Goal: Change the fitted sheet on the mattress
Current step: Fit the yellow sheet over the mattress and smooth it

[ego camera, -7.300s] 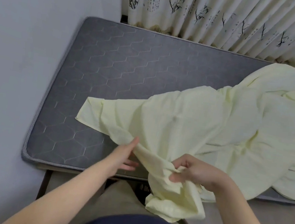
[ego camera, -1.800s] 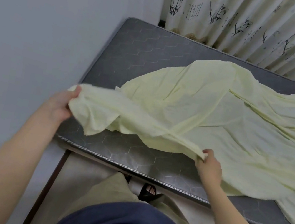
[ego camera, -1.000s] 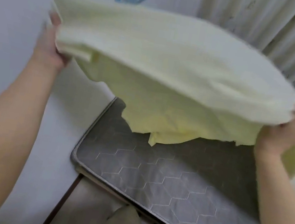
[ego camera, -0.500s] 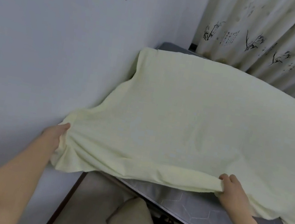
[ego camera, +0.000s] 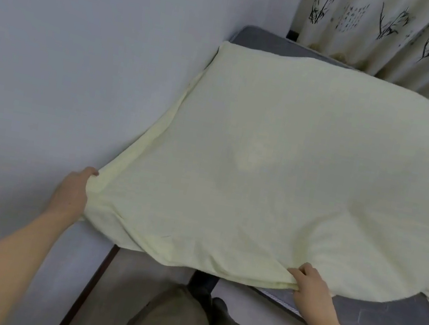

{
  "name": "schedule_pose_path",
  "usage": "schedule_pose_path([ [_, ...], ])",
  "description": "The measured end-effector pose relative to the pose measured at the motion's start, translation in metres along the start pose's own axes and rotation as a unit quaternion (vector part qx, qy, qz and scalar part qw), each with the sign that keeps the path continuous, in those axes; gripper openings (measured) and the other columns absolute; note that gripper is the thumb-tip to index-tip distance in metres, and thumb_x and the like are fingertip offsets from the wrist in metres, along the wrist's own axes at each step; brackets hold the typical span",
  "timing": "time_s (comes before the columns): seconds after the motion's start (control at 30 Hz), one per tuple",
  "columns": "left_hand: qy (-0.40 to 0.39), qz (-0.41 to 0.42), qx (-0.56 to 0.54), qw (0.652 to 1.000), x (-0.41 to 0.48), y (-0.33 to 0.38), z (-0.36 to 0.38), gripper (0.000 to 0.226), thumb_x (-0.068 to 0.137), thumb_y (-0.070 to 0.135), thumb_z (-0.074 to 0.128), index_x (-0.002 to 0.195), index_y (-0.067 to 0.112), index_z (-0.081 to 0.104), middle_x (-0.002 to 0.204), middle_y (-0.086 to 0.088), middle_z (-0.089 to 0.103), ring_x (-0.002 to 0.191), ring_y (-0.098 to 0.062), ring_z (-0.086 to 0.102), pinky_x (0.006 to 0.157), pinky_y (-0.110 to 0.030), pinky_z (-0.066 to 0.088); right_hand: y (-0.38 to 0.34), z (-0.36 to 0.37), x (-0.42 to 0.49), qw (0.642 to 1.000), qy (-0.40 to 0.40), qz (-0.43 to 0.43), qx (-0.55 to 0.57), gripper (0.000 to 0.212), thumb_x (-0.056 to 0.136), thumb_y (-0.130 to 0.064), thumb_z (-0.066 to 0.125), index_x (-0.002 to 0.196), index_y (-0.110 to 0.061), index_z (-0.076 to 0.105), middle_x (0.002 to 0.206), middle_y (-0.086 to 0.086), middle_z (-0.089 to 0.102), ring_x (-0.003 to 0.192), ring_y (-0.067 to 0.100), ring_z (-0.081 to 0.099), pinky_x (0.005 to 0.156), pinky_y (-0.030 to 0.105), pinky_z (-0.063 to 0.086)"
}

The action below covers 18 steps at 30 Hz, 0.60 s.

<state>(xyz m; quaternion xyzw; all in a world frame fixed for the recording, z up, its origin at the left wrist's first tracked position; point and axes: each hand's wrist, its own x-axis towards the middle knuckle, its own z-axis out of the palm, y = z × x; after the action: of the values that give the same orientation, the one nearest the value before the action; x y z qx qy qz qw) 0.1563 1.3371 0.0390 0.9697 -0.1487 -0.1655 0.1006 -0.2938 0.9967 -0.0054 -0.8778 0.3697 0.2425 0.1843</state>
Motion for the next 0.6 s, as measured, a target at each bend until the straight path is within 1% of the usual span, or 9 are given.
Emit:
schedule_pose_path([
  [0.1,0.003,-0.026,-0.022,0.999,0.005,-0.007,0.015,0.036,0.086,-0.009,0.038,0.095,0.008,0.069,0.105,-0.012,0.048,0.101,-0.037,0.054,0.083,-0.034,0.037,0.000,0.028,-0.008,0.996,-0.027,-0.005,0.080,0.060,0.073,0.001,0.054,0.128,-0.024,0.053,0.112,0.000,0.058,0.108,0.024,0.056,0.085,0.033,0.044],
  [0.17,-0.016,-0.054,-0.002,0.998,0.010,-0.008,0.034,0.024,0.092,0.000,0.045,0.106,-0.003,0.065,0.117,-0.020,0.048,0.108,-0.037,0.052,0.088,-0.036,0.038,-0.002,0.052,-0.013,0.997,-0.041,-0.011,0.066,0.058,0.073,-0.001,0.050,0.126,-0.024,0.055,0.116,-0.001,0.062,0.111,0.022,0.056,0.087,0.032,0.043],
  [0.2,-0.038,-0.062,0.025,0.997,0.012,-0.009,0.045,0.028,0.092,0.008,0.051,0.113,-0.008,0.060,0.122,-0.022,0.045,0.111,-0.038,0.049,0.091,-0.038,0.038,-0.004,0.064,-0.015,0.998,-0.041,-0.012,0.056,0.056,0.074,-0.002,0.050,0.124,-0.025,0.058,0.114,-0.002,0.063,0.109,0.022,0.056,0.085,0.032,0.043],
  [0.27,-0.103,-0.072,0.104,0.987,0.014,-0.010,0.072,0.052,0.090,0.028,0.058,0.125,-0.010,0.050,0.134,-0.020,0.033,0.122,-0.037,0.040,0.102,-0.040,0.035,-0.008,0.093,-0.019,0.997,-0.039,0.001,0.061,0.054,0.075,-0.005,0.050,0.123,-0.027,0.061,0.111,-0.005,0.065,0.108,0.021,0.057,0.084,0.031,0.041],
  [0.33,-0.143,-0.107,0.173,0.969,0.018,-0.011,0.103,0.073,0.090,0.043,0.055,0.139,-0.007,0.035,0.151,-0.016,0.013,0.136,-0.035,0.022,0.112,-0.042,0.026,-0.016,0.118,-0.018,0.996,-0.065,0.022,0.057,0.058,0.077,-0.011,0.049,0.130,-0.032,0.054,0.120,-0.009,0.061,0.115,0.018,0.054,0.090,0.031,0.039],
  [0.37,-0.140,-0.117,0.194,0.964,0.022,-0.010,0.119,0.078,0.091,0.048,0.051,0.144,-0.005,0.029,0.156,-0.015,0.003,0.141,-0.034,0.014,0.114,-0.044,0.022,-0.023,0.130,-0.014,0.995,-0.091,0.024,0.038,0.060,0.078,-0.018,0.046,0.136,-0.036,0.047,0.129,-0.012,0.056,0.120,0.016,0.049,0.094,0.032,0.037],
  [0.43,-0.112,-0.072,0.213,0.968,0.033,-0.003,0.153,0.076,0.092,0.053,0.045,0.148,0.003,0.028,0.159,-0.013,-0.001,0.145,-0.032,0.008,0.115,-0.046,0.019,-0.039,0.151,0.001,0.995,-0.100,0.020,0.010,0.061,0.080,-0.036,0.042,0.140,-0.042,0.037,0.142,-0.019,0.042,0.132,0.011,0.039,0.103,0.035,0.034],
  [0.53,-0.121,0.092,0.209,0.966,0.054,0.011,0.210,0.070,0.095,0.060,0.032,0.153,0.021,0.020,0.162,-0.004,-0.003,0.149,-0.023,0.003,0.118,-0.045,0.007,-0.070,0.172,0.045,0.999,0.026,-0.002,0.038,0.059,0.081,-0.046,0.043,0.139,-0.036,0.046,0.147,-0.011,0.041,0.138,0.012,0.037,0.104,0.034,0.035],
  [0.6,-0.125,0.139,0.198,0.962,0.074,0.014,0.245,0.072,0.094,0.066,0.022,0.155,0.029,0.007,0.162,0.001,-0.010,0.149,-0.019,-0.003,0.118,-0.045,-0.001,-0.095,0.182,0.081,0.990,0.119,-0.036,0.063,0.055,0.085,-0.044,0.046,0.138,-0.029,0.052,0.148,-0.001,0.045,0.138,0.021,0.041,0.108,0.040,0.035],
])
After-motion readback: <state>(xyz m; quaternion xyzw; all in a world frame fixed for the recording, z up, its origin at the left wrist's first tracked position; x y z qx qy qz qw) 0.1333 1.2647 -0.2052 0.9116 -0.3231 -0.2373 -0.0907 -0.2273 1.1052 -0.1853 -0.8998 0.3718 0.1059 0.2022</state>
